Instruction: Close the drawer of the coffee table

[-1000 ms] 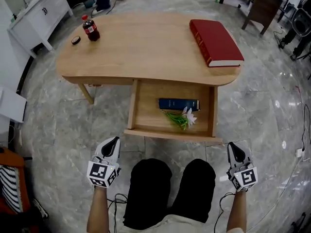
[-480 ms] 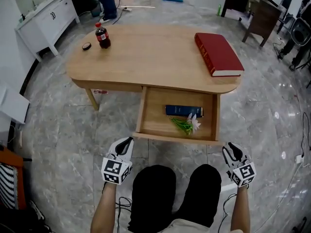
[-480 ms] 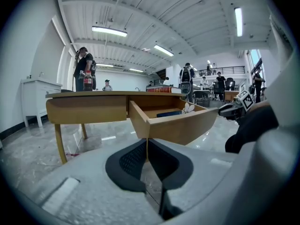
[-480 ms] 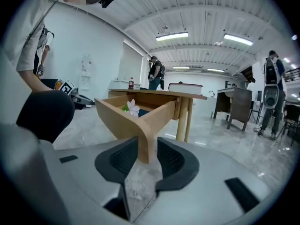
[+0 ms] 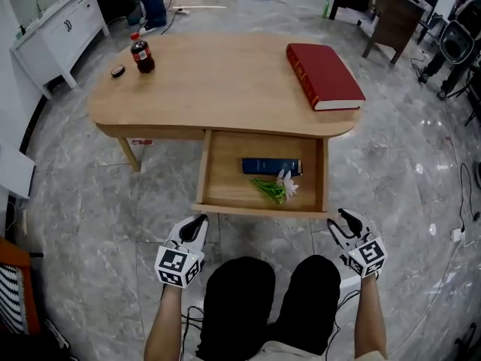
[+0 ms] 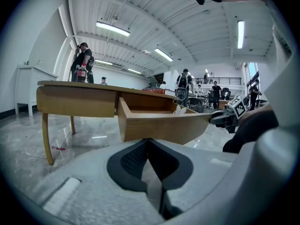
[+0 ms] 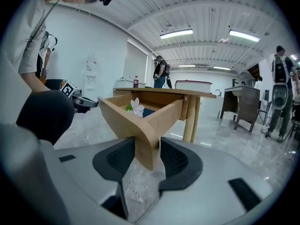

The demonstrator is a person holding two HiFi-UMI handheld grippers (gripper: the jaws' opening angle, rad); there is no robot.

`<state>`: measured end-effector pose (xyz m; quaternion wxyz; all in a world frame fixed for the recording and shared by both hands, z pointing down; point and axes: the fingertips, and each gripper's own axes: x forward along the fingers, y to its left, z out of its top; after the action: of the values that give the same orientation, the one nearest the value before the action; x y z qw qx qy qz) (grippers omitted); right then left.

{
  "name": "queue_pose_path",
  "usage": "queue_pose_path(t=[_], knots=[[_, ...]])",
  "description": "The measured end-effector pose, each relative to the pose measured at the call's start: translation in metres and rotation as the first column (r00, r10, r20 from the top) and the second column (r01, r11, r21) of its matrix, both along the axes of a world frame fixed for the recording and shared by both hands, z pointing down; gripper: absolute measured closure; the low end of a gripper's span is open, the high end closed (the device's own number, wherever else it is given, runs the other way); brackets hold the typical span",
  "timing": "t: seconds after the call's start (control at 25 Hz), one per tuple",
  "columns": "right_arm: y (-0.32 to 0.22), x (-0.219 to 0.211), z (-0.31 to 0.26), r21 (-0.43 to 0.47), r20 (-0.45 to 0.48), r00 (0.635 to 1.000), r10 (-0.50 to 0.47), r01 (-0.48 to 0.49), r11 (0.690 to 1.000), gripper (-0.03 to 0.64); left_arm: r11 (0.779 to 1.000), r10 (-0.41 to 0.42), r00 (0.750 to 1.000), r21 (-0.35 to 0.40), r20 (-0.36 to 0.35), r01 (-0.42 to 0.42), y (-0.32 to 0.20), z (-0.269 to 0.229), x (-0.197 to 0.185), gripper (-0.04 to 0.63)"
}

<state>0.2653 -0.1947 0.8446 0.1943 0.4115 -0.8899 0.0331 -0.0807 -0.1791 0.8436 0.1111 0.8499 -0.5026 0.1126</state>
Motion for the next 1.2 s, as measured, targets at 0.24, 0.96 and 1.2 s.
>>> queue_pose_path(t=[0.24,0.96,1.2], knots=[[0.001,-0.002,-0.002,-0.022,-0.005,0.998,-0.057,0.057,0.998,0.453,1.000,-0.002,1.000,0.009,0.028,0.002,-0.008,-0.006,0.004,0.586],[-0.011,-0.005,-0.047,0.026,0.132,0.987,-0.090,0.087,0.996,0.461,0.998,-0.040,0.999,0.058,0.020,0.039,-0.028,-0.051,0.001,0.586],[-0.025,-0.005,-0.049,0.021,0.130,0.988,-0.081,0.079,0.997,0.460,0.998,-0.049,0.998,0.039,0.026,0.048,-0.040,-0.052,0.000,0.586]])
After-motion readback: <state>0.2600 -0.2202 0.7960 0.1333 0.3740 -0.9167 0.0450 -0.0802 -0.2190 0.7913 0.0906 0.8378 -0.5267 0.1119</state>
